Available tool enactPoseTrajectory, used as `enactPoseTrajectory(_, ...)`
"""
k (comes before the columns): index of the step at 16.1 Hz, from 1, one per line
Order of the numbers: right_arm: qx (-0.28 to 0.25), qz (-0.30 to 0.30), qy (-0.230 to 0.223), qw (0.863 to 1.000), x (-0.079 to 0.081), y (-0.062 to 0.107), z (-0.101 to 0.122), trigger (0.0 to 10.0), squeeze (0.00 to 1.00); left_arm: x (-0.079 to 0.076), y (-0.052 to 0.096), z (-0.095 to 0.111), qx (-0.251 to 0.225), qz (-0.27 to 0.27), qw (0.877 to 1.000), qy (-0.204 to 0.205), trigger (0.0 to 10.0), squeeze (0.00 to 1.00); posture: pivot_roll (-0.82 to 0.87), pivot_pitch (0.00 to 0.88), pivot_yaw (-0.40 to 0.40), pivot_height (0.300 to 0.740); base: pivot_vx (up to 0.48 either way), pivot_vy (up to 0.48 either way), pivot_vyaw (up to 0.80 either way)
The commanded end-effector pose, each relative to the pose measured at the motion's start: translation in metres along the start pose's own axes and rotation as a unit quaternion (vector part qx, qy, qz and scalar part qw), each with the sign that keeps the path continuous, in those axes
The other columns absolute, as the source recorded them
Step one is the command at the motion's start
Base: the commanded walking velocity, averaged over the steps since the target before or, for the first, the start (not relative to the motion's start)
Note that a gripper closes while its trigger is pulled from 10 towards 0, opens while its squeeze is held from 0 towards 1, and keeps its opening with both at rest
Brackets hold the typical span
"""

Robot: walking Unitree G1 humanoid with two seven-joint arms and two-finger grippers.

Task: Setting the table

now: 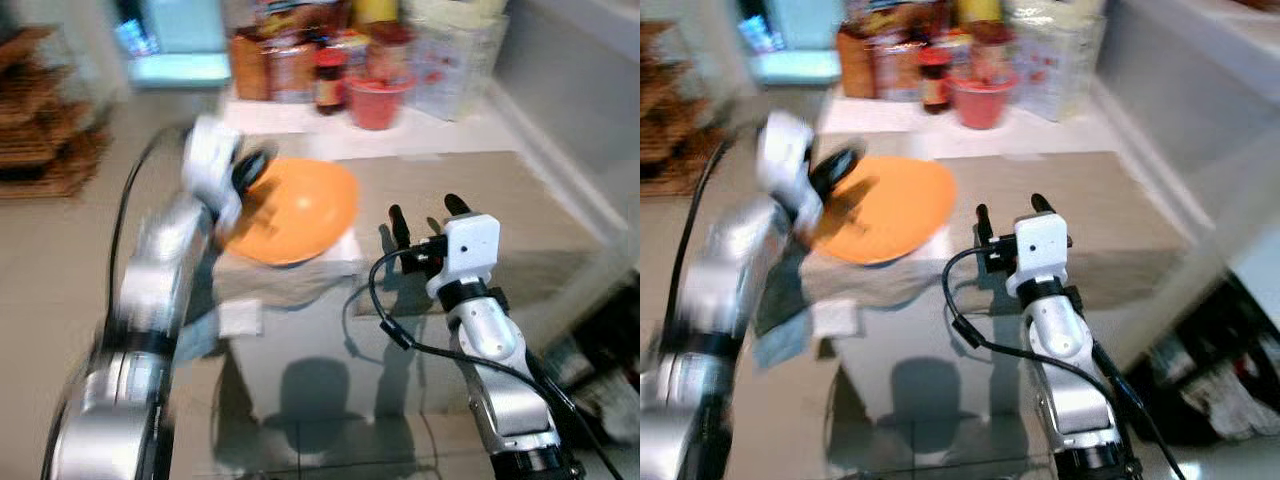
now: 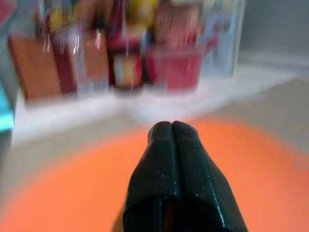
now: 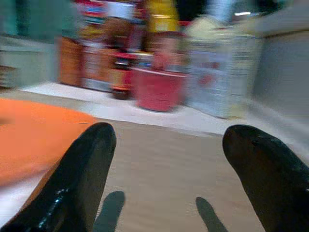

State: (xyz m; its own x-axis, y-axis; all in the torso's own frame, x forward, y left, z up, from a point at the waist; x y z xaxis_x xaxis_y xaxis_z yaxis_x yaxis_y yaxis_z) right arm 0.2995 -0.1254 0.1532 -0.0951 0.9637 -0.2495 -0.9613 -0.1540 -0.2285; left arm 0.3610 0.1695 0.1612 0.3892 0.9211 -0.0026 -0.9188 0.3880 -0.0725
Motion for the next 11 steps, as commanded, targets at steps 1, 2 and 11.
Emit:
enactPoseTrajectory(1, -0.001, -0.017, 0.027, 0.999, -0.007, 0.006, -0.004, 10.0, 0.00, 0.006, 0.014, -0.005, -0.009, 0.046, 0.999, -0.005, 10.0, 0.00, 0.05, 0.000, 0.039, 0.740, 0.000, 0.000, -0.80)
enactPoseTrajectory(2, -0.003, -0.018, 0.038, 0.999, -0.008, 0.009, -0.005, 10.0, 0.00, 0.007, 0.022, -0.007, -0.014, 0.067, 0.998, -0.009, 10.0, 0.00, 0.06, 0.000, 0.036, 0.740, 0.000, 0.000, -0.80)
enactPoseTrajectory(11, -0.015, -0.009, 0.062, 0.998, -0.004, 0.009, -0.009, 10.0, 0.00, -0.003, 0.026, 0.012, -0.037, 0.084, 0.995, -0.030, 10.0, 0.00, 0.07, 0.000, 0.004, 0.740, 0.000, 0.000, -0.27)
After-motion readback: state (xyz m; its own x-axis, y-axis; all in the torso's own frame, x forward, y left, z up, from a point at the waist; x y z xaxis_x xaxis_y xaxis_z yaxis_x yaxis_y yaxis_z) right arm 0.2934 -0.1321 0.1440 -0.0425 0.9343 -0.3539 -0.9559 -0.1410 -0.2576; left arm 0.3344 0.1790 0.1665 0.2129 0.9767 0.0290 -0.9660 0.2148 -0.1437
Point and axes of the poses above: a point about 5 cm out from each wrist's last joint towards the gripper, its own y axis pointing back from the gripper into the wrist, its own z axis along the axis of the wrist's last joint, x = y × z, the point moved 2 cm from there along -y, pointing out of the wrist towards the gripper, and after that the axes turned 5 degrees about y, right-handed, at the moved point
